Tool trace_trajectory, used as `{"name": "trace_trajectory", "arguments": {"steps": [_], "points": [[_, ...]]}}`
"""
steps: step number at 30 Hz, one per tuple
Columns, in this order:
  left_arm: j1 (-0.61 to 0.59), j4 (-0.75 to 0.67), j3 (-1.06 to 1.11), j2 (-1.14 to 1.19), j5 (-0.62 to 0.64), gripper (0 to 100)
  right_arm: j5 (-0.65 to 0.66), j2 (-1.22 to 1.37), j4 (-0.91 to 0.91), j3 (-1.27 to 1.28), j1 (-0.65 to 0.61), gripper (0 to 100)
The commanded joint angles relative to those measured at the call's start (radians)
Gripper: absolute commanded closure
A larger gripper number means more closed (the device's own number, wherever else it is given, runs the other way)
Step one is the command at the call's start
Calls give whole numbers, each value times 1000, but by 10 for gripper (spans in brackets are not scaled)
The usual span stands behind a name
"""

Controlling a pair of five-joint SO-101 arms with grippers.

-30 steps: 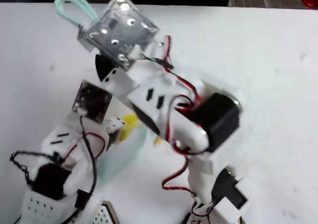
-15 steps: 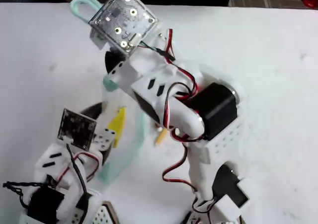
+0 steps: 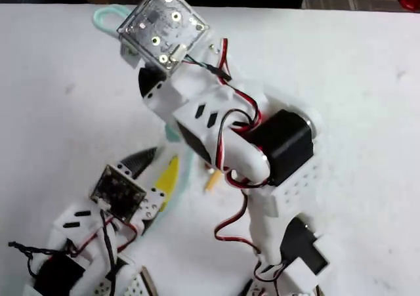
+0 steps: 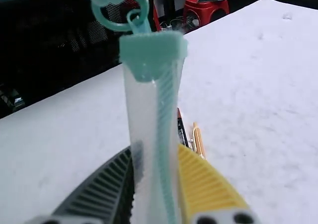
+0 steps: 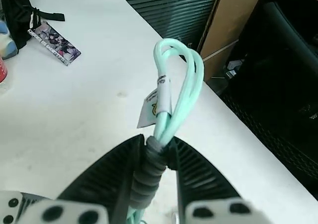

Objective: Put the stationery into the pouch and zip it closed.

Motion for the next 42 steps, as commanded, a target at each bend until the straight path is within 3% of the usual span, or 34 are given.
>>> {"name": "trace_trajectory", "arguments": {"steps": [1,10,23,42], "points": [[18,3,-5,-5,-15,940,-9,-31,16,-3,12,981],[16,52,-8,-7,-101,980,0,-30,12,-3,48,981],[16,51,-8,-7,-100,978,-9,45,16,-3,111,981],[-21,44,-12,-7,-98,978,-9,188,-12,-5,372,981]]}}
